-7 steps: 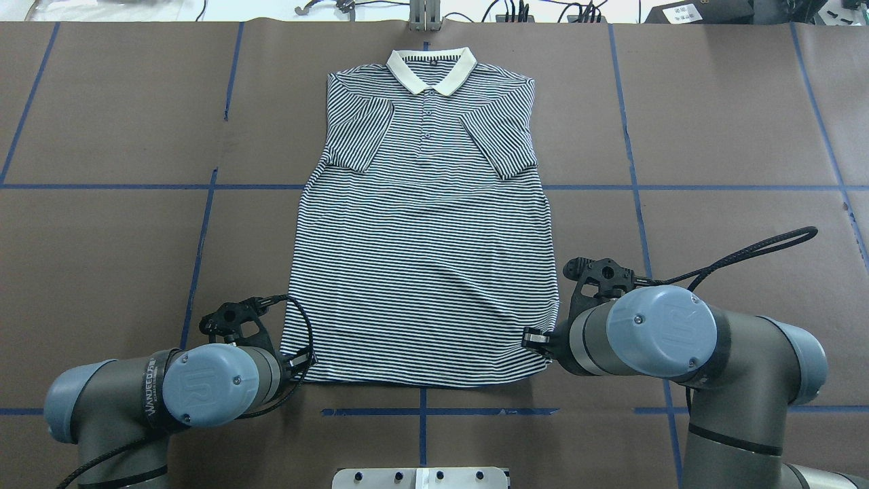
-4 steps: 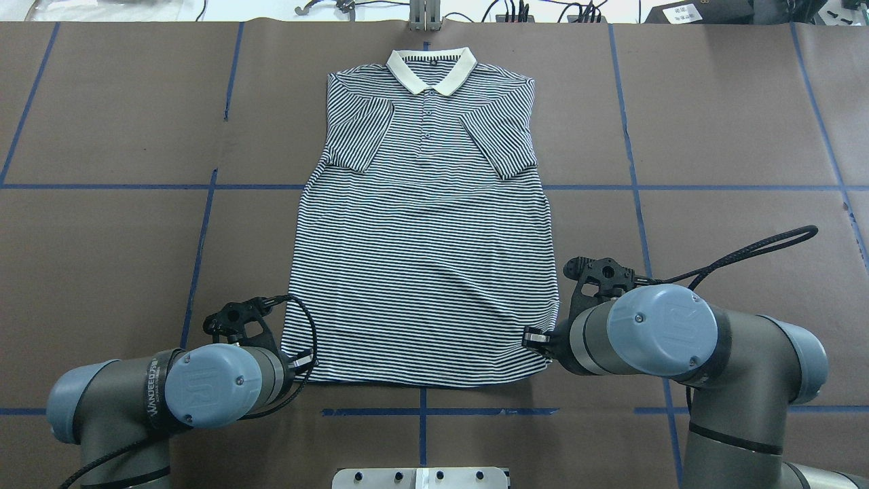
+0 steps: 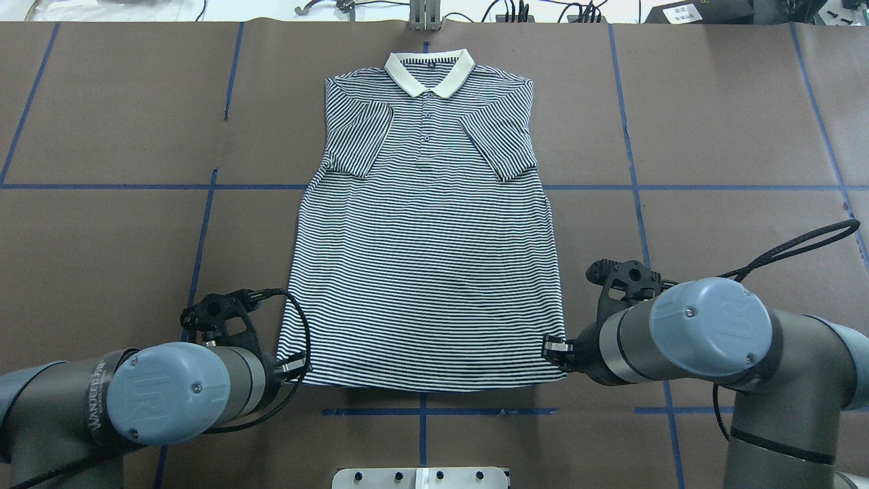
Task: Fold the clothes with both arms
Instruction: 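Lift the hem with both grippers and fold it toward the collar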
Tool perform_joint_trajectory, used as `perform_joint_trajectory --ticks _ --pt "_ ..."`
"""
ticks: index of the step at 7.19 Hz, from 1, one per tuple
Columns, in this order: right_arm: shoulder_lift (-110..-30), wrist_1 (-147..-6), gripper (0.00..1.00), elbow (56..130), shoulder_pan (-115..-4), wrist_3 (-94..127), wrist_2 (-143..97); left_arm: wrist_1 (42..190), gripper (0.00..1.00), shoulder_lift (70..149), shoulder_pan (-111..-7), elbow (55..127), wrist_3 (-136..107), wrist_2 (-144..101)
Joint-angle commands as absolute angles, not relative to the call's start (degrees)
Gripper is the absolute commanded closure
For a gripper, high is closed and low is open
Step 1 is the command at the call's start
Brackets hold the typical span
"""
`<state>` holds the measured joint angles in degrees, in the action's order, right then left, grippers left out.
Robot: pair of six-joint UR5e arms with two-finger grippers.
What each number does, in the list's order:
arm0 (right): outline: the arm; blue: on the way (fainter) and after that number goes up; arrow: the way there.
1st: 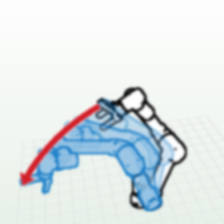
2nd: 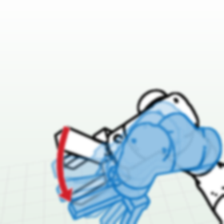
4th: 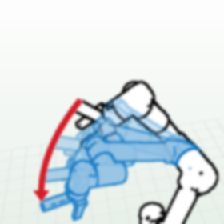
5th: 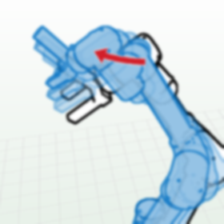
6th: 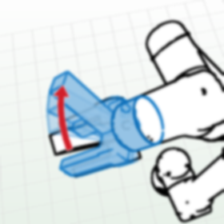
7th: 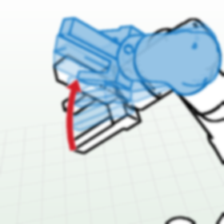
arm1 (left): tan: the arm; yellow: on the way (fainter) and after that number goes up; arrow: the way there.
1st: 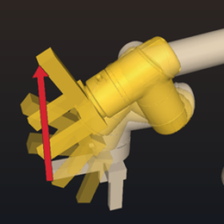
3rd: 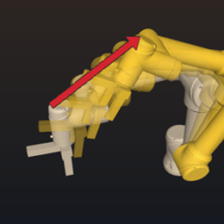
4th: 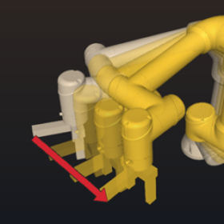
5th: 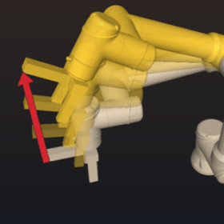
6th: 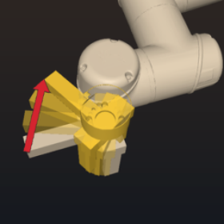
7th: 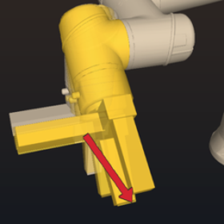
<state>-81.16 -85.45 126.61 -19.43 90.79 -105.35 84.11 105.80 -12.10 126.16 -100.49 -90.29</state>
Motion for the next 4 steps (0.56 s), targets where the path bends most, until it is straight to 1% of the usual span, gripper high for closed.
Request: perform_joint_trajectory --ticks 1,2,3,4 --pt "-86.38 -85.43 1.0 132.78 -17.07 90.79 -111.95 79.05 1.0 104.86 -7.15 133.64 -98.28 -90.44" --pt "-87.35 -85.34 1.0 133.59 -15.57 90.79 -113.63 75.53 1.0 104.85 -3.81 137.86 -98.17 -90.53" --pt "-86.84 -85.25 1.0 133.16 -15.21 90.7 -113.56 74.54 1.0 104.85 -4.21 139.38 -97.83 -90.53" --pt "-85.97 -85.17 1.0 132.28 -17.73 88.44 -112.86 74.53 1.0 105.29 -4.48 138.87 -94.95 -91.57"
